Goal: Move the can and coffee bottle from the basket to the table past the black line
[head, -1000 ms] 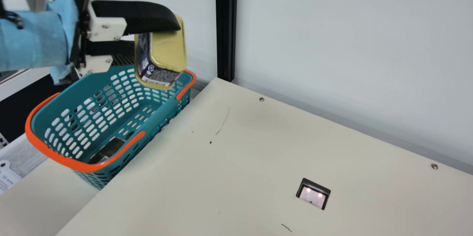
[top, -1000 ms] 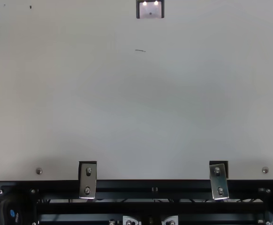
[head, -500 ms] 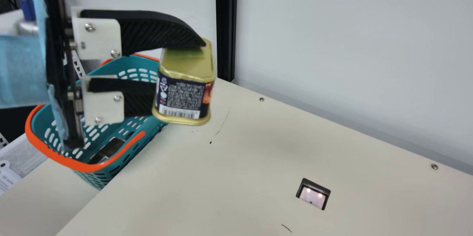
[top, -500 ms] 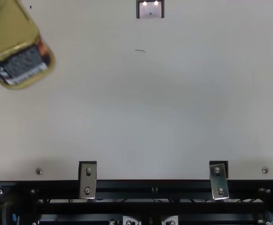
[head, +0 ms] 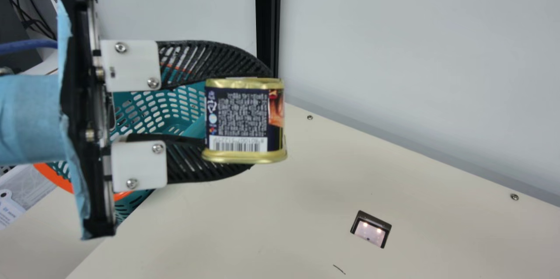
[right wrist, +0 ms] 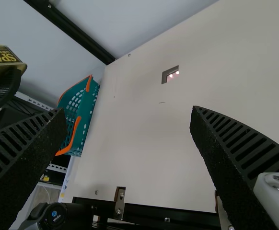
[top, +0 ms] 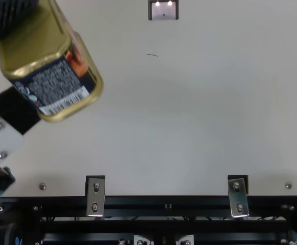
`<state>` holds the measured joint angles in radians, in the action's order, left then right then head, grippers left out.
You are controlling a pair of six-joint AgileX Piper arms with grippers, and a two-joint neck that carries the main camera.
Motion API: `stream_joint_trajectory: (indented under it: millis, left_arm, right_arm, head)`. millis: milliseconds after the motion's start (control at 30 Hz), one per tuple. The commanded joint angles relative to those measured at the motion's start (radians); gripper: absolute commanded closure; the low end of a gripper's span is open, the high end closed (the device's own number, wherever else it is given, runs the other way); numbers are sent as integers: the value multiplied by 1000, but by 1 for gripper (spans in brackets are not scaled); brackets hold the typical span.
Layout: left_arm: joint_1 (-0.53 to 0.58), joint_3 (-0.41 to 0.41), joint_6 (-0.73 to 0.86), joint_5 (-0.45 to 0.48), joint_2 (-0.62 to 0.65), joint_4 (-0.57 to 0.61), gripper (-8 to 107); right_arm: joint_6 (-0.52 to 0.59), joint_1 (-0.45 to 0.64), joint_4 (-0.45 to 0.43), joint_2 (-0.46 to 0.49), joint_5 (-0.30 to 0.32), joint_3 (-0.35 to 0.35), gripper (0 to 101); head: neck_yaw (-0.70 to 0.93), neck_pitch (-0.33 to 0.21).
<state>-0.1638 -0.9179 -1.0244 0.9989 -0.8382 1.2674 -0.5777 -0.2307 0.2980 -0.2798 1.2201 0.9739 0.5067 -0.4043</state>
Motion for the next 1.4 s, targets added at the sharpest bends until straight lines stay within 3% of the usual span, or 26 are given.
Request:
stream_joint_trajectory:
  millis: [0,800,1067,1367]
  left_arm:
    - [0,0,0,0,0,0,89]
    - [-16,8,39,-20,3,1,89]
    - [-25,-15,206,-169,-62,-120,89]
    - [96,-37,438,-448,-176,-286,89]
  right_arm:
    - [0,0,0,0,0,0,0]
    - [0,0,0,0,0,0,0]
    - [0,0,0,0,0,0,0]
    - [0,0,0,0,0,0,0]
  head:
    - [17,-32]
    - [17,-32]
    - [17,-32]
    - [17,-32]
